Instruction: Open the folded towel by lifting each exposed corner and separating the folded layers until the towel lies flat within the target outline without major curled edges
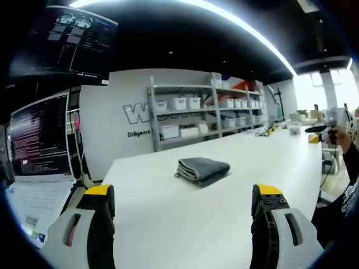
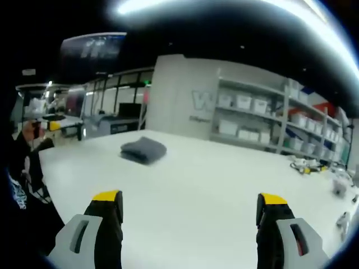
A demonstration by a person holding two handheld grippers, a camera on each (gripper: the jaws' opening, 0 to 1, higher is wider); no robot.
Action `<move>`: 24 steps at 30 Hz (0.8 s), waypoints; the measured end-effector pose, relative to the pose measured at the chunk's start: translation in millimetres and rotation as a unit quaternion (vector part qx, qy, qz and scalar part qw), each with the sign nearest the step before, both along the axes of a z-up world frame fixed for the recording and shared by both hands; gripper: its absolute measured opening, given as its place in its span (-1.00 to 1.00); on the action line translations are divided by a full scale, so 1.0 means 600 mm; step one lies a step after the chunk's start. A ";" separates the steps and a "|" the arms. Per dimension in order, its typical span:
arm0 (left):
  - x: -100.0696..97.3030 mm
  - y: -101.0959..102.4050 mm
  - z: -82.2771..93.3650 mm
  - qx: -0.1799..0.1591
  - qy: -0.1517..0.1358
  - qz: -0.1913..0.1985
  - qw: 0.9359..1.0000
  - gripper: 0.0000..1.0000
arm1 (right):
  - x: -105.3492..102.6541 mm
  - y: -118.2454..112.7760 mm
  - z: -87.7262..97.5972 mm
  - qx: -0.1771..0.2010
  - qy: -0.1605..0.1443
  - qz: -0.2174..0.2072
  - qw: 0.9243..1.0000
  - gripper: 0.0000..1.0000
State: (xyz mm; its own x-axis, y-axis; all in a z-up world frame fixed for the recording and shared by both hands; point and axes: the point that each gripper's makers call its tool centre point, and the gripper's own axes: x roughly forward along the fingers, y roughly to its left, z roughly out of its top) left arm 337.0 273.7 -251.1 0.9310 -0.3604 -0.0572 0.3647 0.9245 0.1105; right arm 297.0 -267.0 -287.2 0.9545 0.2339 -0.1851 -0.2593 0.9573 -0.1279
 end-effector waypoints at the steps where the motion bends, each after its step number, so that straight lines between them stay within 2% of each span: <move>1: 0.000 0.002 0.001 -0.005 -0.001 0.001 1.000 0.99 | 0.002 0.001 0.001 0.001 0.000 -0.001 1.000 0.99; 6: 0.000 0.012 -0.014 -0.019 0.019 0.005 1.000 0.99 | 0.003 0.007 0.001 -0.002 0.002 0.003 1.000 0.99; 12: 0.001 0.032 -0.040 -0.024 0.042 0.031 0.998 0.99 | -0.005 0.004 -0.017 -0.004 0.012 0.000 1.000 0.99; 17: -0.005 0.029 -0.030 -0.030 0.041 0.027 0.998 0.99 | -0.008 0.003 -0.008 -0.005 0.010 0.002 1.000 0.99; 22: 0.012 0.035 -0.009 -0.028 0.040 0.035 0.998 0.99 | -0.004 -0.005 0.017 -0.002 -0.003 0.003 1.000 0.99; 24: 0.016 0.032 -0.006 -0.031 0.036 0.036 0.998 0.99 | -0.002 -0.011 0.018 0.002 -0.006 0.000 1.000 0.99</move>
State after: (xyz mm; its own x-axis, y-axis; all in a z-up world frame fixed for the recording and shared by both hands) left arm 346.9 293.1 -254.9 0.9490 -0.2972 -0.1053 0.3015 0.9531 0.0274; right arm 295.7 -273.6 -276.4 0.9565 0.2346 -0.1733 -0.2579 0.9578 -0.1266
